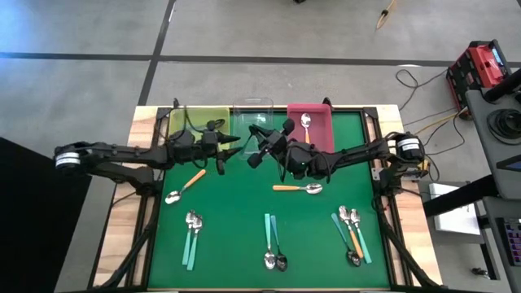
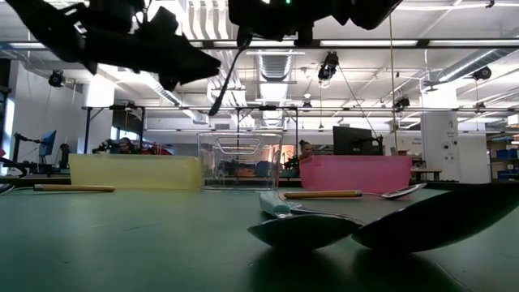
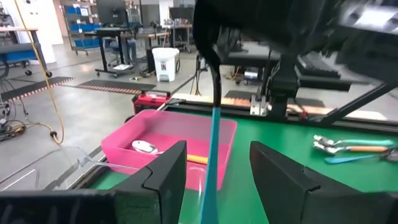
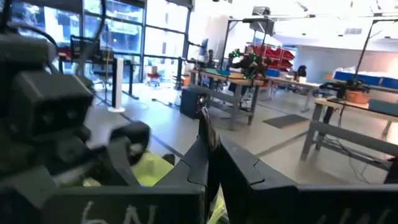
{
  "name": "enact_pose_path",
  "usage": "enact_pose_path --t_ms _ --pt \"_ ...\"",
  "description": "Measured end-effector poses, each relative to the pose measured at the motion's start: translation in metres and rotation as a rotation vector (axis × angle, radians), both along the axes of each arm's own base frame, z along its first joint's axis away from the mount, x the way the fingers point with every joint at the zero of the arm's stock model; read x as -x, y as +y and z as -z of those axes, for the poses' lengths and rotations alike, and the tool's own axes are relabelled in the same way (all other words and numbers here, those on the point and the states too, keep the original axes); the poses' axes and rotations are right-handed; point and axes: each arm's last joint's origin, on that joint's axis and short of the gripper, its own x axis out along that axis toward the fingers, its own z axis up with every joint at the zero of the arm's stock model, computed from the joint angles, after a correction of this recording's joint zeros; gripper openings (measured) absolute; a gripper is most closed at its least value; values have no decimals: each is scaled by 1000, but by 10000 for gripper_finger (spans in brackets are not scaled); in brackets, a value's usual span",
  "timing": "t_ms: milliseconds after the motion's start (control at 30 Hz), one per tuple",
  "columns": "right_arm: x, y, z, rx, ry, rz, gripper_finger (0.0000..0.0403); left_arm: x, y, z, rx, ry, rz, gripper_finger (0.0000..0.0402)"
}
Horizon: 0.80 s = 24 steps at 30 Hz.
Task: Sort silverware by color (type)
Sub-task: Put the blue spoon into the yellow bin
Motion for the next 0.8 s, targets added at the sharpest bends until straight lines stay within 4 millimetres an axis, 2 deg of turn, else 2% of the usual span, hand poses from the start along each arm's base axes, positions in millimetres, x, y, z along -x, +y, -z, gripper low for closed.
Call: enact_pose_path --t_ms 233,400,633,800 --pt "0 -3 0 -41 -39 8 12 -22 7 6 -37 68 -131 158" --pt "1 -4 0 -54 -46 42 12 -30 8 8 -49 66 -133 144" --pt "1 -7 1 -98 -89 56 12 -32 8 9 -51 65 -148 85" --pt "-3 -14 10 -159 -132 57 12 -32 6 6 -79 51 -146 31"
